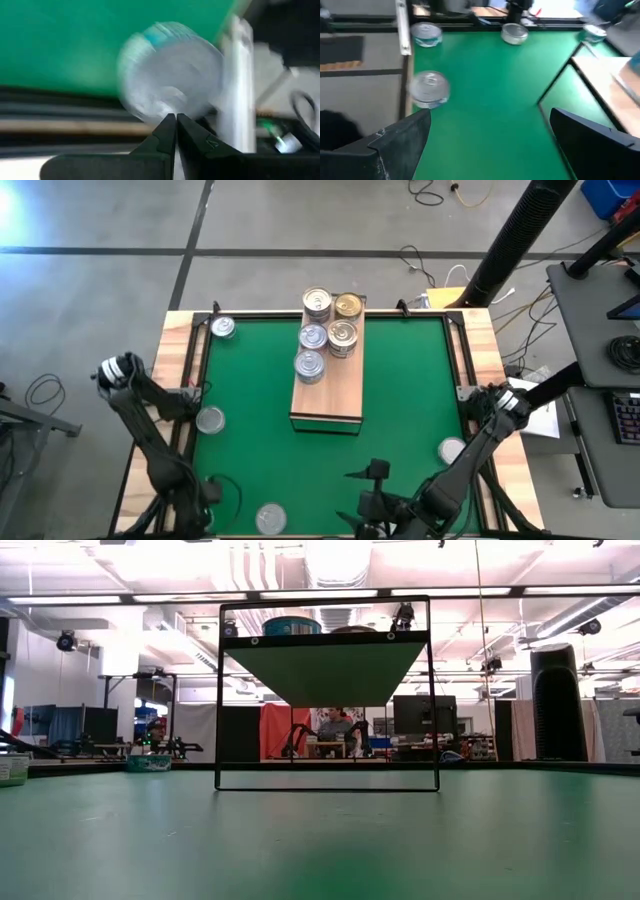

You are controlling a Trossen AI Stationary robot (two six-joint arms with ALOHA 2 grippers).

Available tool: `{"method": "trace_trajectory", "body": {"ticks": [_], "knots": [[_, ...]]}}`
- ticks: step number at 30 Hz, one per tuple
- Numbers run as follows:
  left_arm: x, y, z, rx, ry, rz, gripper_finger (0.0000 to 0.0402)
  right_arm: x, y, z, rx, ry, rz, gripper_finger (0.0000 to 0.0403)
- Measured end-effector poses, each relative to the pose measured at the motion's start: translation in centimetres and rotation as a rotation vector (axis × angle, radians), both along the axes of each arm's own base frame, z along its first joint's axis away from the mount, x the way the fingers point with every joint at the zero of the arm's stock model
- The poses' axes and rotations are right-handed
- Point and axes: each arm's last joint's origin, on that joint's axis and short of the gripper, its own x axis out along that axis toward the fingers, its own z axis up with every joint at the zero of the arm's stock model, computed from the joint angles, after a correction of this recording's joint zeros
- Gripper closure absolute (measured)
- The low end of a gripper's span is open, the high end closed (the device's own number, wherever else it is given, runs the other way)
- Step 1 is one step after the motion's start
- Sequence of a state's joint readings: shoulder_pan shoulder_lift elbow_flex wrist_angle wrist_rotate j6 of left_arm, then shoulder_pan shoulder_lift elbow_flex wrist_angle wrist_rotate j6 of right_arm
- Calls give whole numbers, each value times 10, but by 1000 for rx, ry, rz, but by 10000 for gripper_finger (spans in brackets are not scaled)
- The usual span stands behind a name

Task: Stack canned seafood by type on shelf
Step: Put the green blue tuna can on the shelf

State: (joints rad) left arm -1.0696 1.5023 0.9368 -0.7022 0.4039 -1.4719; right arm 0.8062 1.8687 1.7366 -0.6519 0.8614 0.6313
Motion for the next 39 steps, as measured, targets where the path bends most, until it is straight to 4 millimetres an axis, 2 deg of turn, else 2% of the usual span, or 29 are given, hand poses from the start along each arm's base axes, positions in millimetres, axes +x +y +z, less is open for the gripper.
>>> {"method": "trace_trajectory", "body": {"ticks": [4,7,9,13,18,21,25,28,32,37,39], "knots": [[10,-22,12,-50,-25,-29,402,10,-9,-10,-71,-74,-70,3],[14,-32,13,-27,-77,-19,402,18,-15,-16,-102,-81,-62,3],[14,-34,3,13,-50,-17,402,22,-19,-23,-88,-69,-41,3],[14,-36,-30,98,40,-12,402,24,-20,-32,-53,-14,25,3],[28,-47,-46,66,78,-102,402,25,-19,-29,-35,-1,70,3],[45,-49,-39,118,-38,-199,402,26,-18,-21,-59,-15,93,3],[80,-39,-22,330,-367,-256,402,30,-22,-23,-80,-4,91,3],[94,-39,-10,393,-457,-251,402,31,-25,-25,-57,22,101,3],[88,-43,7,405,-419,-246,402,30,-23,-25,-43,38,137,3],[62,-43,10,528,-301,-195,402,29,-25,-28,-83,75,147,3],[52,-42,3,571,-280,-150,402,27,-27,-31,-112,108,154,3]]}}
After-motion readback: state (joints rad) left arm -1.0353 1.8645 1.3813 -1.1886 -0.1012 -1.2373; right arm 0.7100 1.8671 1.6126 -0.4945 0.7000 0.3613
